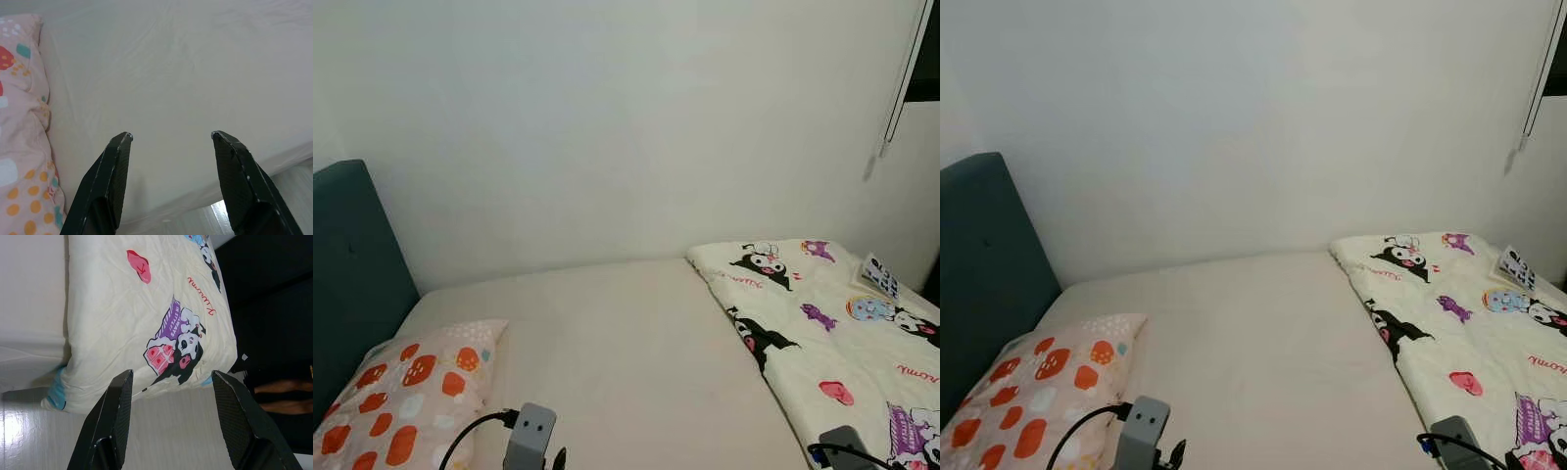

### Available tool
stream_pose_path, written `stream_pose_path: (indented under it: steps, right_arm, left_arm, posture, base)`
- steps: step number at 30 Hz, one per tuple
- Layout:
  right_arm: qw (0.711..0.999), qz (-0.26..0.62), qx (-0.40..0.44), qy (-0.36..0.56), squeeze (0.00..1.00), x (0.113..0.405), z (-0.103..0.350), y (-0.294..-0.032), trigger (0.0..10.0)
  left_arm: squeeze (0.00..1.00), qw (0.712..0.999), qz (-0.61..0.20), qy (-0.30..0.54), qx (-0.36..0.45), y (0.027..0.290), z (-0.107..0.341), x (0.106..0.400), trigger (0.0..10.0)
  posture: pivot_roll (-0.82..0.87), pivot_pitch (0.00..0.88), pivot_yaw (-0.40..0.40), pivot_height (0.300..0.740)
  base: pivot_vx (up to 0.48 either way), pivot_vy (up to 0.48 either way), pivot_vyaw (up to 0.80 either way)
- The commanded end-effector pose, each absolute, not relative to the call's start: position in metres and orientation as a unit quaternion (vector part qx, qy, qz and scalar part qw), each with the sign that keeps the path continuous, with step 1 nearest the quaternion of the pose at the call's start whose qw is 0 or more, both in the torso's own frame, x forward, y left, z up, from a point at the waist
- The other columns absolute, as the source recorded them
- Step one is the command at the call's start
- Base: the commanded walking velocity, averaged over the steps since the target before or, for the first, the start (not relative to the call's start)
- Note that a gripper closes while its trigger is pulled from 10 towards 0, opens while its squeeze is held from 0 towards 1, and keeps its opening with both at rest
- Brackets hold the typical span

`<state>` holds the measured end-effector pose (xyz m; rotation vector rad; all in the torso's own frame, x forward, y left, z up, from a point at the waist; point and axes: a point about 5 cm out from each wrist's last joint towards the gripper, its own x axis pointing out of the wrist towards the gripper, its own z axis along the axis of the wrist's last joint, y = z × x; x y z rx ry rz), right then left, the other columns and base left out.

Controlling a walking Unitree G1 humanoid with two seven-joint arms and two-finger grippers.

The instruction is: Clean up the room

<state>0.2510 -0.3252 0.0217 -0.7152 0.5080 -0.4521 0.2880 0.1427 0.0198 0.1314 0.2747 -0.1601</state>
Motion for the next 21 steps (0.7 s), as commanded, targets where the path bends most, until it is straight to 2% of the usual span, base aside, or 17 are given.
stream_pose_path:
  steps: [1, 11, 16, 20, 21]
  right_arm:
    - [0.881, -0.221, -0.334, 0.253, 0.00, 0.2459, 0.0184, -0.3282, 10.0]
    - [0.881, -0.226, -0.331, 0.252, 0.00, 0.2448, 0.0186, -0.3292, 10.0]
    - [0.859, -0.263, -0.361, 0.249, 0.00, 0.2401, 0.0198, -0.3339, 10.0]
    - [0.855, -0.268, -0.366, 0.251, 0.00, 0.2392, 0.0196, -0.3346, 10.0]
    - [0.870, -0.288, -0.313, 0.249, 0.00, 0.2421, 0.0210, -0.3328, 10.0]
  left_arm:
    - [0.00, 0.985, -0.068, 0.149, 0.059, 0.1482, 0.0137, 0.2833, 10.0]
    - [0.00, 0.985, -0.069, 0.150, 0.055, 0.1443, 0.0125, 0.2825, 10.0]
    - [0.00, 0.985, -0.067, 0.149, 0.053, 0.1431, 0.0126, 0.2826, 10.0]
    - [0.00, 0.985, -0.067, 0.149, 0.052, 0.1431, 0.0127, 0.2825, 10.0]
    - [0.00, 0.985, -0.066, 0.149, 0.053, 0.1441, 0.0121, 0.2816, 10.0]
  posture:
    - [-0.06, 0.084, 0.023, 0.740]
    - [-0.07, 0.078, 0.014, 0.740]
    - [-0.07, 0.079, 0.009, 0.740]
    - [-0.07, 0.079, 0.009, 0.740]
    - [-0.07, 0.081, 0.012, 0.740]
  base:
    - [0.000, 0.000, 0.00]
    - [0.000, 0.000, 0.00]
    - [0.000, 0.000, 0.00]
    - [0.000, 0.000, 0.00]
    - [0.000, 0.000, 0.00]
